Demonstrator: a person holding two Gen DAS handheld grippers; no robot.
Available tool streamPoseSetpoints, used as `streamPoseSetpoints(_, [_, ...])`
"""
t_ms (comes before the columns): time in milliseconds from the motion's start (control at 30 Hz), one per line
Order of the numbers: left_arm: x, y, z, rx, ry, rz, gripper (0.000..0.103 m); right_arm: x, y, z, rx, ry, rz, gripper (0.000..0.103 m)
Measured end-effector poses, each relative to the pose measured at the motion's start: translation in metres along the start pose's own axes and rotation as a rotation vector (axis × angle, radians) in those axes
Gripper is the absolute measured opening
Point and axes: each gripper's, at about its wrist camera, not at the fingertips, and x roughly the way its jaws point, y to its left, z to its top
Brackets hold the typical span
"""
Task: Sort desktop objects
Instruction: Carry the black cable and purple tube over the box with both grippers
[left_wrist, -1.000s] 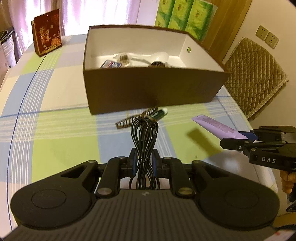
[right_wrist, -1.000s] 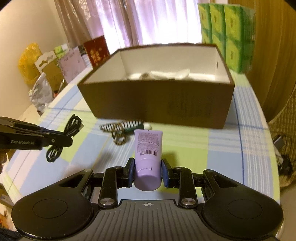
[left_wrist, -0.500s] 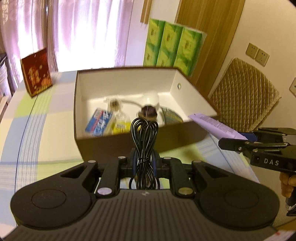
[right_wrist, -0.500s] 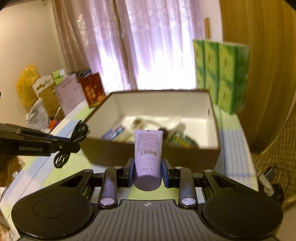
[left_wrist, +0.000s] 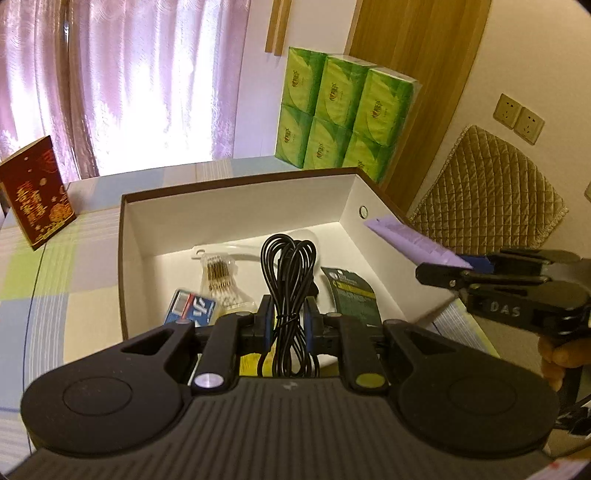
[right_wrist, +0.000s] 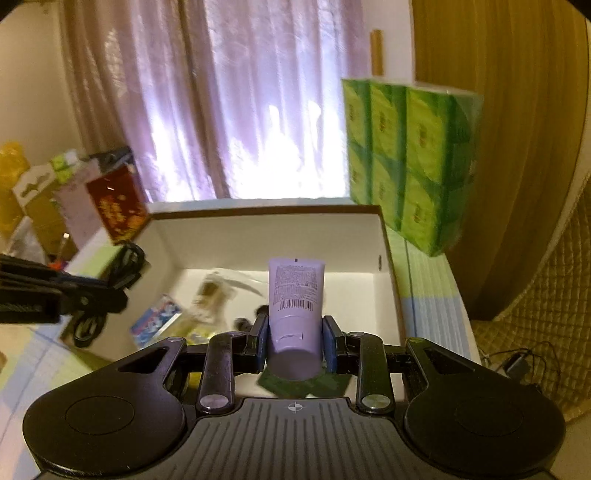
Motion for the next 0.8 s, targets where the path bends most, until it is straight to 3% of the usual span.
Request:
streamPoseSetpoints(433, [0.098,0.024,0.041,-0.033,0.169,-0.03,0.012,0.089,-0.011,0.024,-0.04,0.116,-0.137,0.027])
streamPoseSetpoints(800, [0.155,0.036,0.047,-0.063,0.244,-0.011,0.012,0.12,-0.014,0.037,-0.099,0.153,-0.17,0.027])
